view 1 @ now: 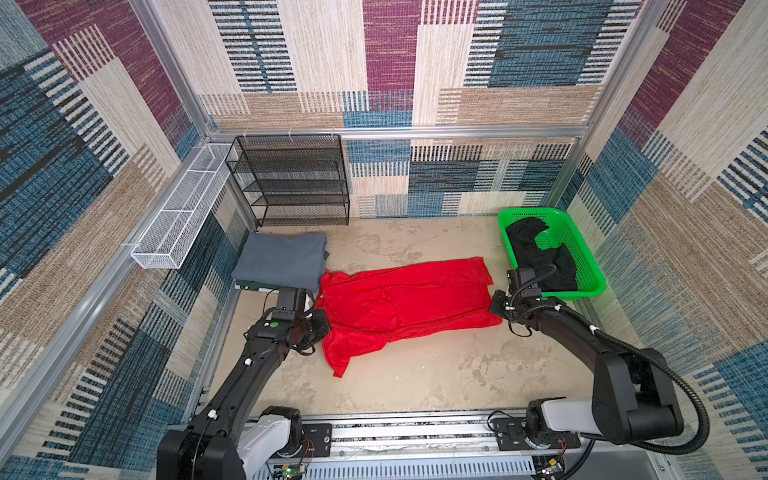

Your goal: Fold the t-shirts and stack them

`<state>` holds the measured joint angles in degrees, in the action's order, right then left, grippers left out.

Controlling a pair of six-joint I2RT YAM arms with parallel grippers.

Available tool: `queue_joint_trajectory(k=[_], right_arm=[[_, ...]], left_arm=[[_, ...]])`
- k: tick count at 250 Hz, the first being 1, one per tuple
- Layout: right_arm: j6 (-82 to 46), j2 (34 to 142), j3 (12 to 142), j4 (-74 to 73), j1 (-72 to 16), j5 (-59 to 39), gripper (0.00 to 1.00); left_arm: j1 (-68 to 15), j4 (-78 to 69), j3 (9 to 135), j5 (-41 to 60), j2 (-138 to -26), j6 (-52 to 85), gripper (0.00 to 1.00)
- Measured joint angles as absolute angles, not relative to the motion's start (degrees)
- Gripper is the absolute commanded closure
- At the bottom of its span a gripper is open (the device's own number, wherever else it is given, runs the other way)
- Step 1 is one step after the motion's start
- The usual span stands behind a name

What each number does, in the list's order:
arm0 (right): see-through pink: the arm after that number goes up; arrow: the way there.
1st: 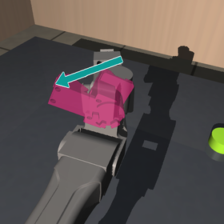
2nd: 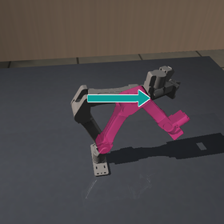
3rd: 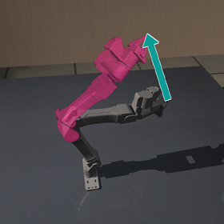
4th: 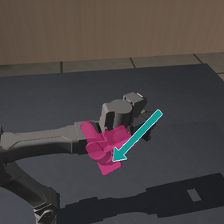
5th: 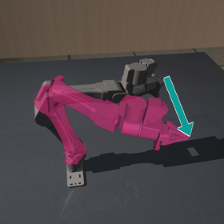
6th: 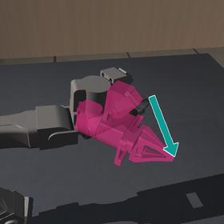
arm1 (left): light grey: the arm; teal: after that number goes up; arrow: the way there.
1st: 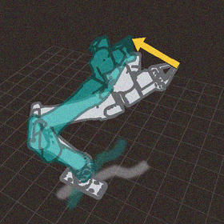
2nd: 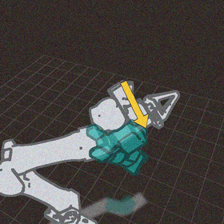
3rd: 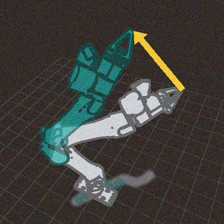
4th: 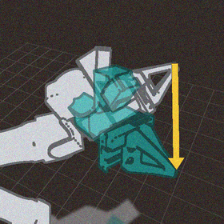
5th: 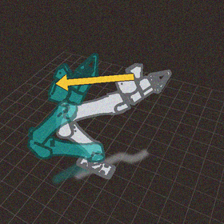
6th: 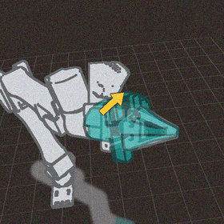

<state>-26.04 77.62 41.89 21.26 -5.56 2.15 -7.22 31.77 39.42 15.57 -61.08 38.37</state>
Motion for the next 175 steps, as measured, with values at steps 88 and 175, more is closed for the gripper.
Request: queue_joint_trajectory(k=[88,175], right_arm=[[-25.2,81.4,44.0,19.7,-5.6,2.6,1.0],[-23.9,87.8,48.0,17.5,-5.6,2.0,0.99]], left_arm=[[-5.1,28.0,40.3,18.8,-66.7,38.4,1.0],[-3.6,21.2,40.8,21.3,-74.5,38.4,1.0]])
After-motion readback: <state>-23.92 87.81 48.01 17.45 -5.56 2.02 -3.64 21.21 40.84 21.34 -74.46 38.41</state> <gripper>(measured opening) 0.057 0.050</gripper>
